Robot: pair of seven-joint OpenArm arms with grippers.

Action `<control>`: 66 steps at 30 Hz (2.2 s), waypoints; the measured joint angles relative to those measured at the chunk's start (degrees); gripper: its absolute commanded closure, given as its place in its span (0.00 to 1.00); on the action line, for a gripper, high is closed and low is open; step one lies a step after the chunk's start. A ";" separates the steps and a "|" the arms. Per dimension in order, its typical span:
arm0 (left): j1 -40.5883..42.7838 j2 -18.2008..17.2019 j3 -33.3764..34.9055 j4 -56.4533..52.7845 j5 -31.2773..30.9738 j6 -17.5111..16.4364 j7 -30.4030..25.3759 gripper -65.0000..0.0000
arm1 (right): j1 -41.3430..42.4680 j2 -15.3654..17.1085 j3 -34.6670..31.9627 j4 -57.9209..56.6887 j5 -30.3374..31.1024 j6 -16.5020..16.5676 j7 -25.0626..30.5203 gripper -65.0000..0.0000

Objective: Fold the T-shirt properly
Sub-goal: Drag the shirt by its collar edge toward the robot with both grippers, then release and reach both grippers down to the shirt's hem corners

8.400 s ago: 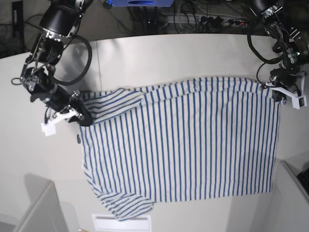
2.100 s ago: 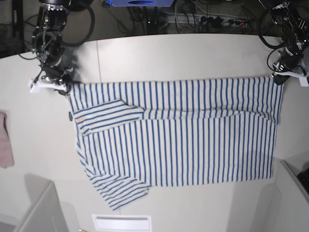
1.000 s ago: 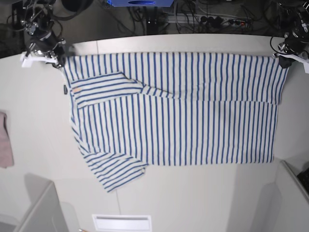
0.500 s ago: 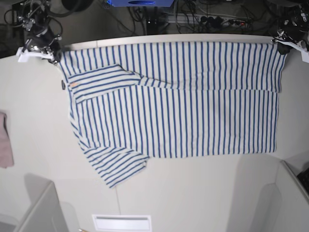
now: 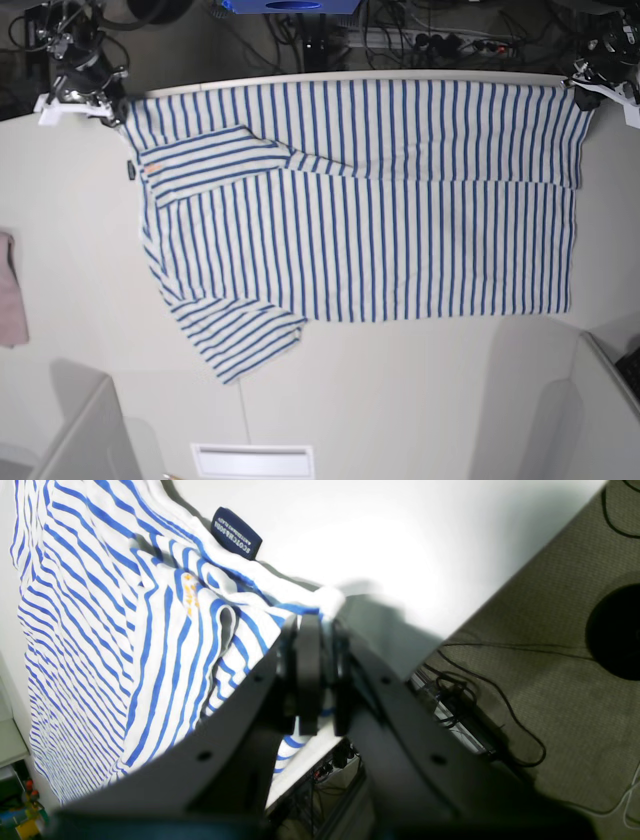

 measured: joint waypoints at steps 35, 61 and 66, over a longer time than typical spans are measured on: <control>-12.68 -0.52 -4.13 12.22 3.48 0.42 4.46 0.35 | 23.41 6.86 -2.08 -1.64 -0.17 0.68 -12.46 0.57; -23.50 0.94 2.80 12.24 16.31 0.24 11.21 1.00 | 79.08 7.65 -13.77 -90.84 -41.11 37.88 12.22 0.32; -23.50 0.92 2.80 12.24 16.37 0.26 11.17 1.00 | 79.43 5.20 -13.75 -90.68 -44.17 38.21 12.22 0.33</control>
